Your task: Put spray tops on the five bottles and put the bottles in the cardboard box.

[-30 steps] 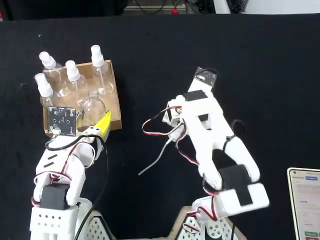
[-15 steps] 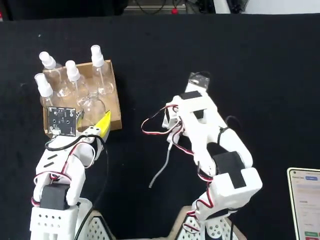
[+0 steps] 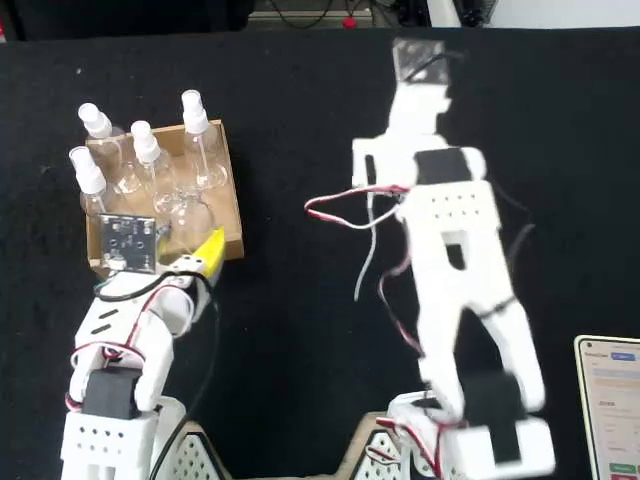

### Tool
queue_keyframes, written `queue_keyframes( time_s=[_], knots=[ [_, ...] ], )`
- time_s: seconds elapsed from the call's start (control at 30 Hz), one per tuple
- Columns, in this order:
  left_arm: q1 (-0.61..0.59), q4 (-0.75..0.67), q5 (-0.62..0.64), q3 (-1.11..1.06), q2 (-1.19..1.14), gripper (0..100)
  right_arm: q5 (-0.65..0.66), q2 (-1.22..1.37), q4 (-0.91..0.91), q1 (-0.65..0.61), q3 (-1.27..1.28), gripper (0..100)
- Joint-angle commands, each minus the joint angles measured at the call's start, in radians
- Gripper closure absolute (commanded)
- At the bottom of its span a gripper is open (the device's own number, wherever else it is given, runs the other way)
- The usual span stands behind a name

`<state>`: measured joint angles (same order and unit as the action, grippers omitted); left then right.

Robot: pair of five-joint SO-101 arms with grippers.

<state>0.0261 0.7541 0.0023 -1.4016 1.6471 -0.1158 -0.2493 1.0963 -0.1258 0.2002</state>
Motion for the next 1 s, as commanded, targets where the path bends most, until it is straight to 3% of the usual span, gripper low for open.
queue_keyframes(
  time_s=[0.0,0.33,0.47,0.63,0.77,0.87,0.97],
  knots=[
    [0.116,-0.052,0.011,0.012,0.012,80,0.014,-0.165,0.008,0.012,-0.094,98.7],
    [0.255,-0.44,0.009,-0.202,0.012,81,0.012,-0.378,-0.028,-0.118,-0.248,98.4],
    [0.288,-0.52,0.005,-0.263,0.012,81,0.017,-0.383,-0.097,-0.167,-0.249,98.4],
    [0.292,-0.411,0.005,-0.251,0.012,80,0.021,-0.39,-0.055,-0.095,-0.206,98.4],
    [0.309,-0.183,0.002,-0.139,0.002,80,0.023,-0.389,0.04,0.052,-0.199,98.4],
    [0.36,0.008,-0.069,-0.027,0.002,80,0.023,-0.387,0.135,0.126,-0.173,98.4],
    [0.381,0.086,-0.117,0.027,-0.014,80,0.023,-0.395,0.176,0.149,-0.076,98.5]
  ],
)
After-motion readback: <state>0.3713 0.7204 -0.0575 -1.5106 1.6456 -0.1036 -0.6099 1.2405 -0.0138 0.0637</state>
